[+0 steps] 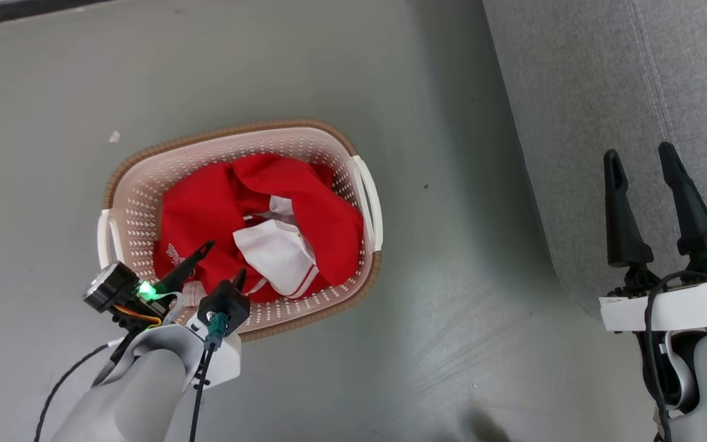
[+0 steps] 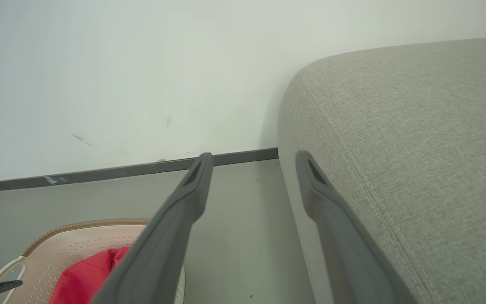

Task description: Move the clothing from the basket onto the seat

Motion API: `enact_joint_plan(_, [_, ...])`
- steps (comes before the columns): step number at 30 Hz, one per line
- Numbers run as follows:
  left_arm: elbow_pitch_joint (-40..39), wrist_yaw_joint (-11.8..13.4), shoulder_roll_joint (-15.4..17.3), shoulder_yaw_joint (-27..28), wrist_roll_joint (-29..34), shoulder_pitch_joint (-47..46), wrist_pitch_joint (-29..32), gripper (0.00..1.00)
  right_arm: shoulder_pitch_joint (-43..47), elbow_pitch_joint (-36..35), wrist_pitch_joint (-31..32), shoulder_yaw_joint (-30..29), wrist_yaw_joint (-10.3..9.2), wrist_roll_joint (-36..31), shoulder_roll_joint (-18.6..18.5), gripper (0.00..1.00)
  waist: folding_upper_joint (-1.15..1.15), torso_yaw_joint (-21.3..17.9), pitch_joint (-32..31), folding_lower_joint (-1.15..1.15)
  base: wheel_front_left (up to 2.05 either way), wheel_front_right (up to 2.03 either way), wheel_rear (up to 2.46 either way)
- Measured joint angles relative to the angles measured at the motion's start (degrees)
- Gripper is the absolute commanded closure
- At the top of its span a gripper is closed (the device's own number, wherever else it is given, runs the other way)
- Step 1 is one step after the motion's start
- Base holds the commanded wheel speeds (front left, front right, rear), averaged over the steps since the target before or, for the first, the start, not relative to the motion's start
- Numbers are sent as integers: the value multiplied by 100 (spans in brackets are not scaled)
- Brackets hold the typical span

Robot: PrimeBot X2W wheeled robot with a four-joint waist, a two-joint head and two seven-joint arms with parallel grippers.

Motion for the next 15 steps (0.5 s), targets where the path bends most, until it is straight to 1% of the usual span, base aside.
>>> enact_joint_plan(7, [281,-2,21,-145,140,-246,71,0,-186,12,-1,36,0,75,0,0,0,-155,296,0,0,0,0])
enact_joint_plan(15, [598,-2,27,-158,227,-549,247,0,-411,20,-1,105,0,180,-1,0,0,-299,593,0,0,0,0])
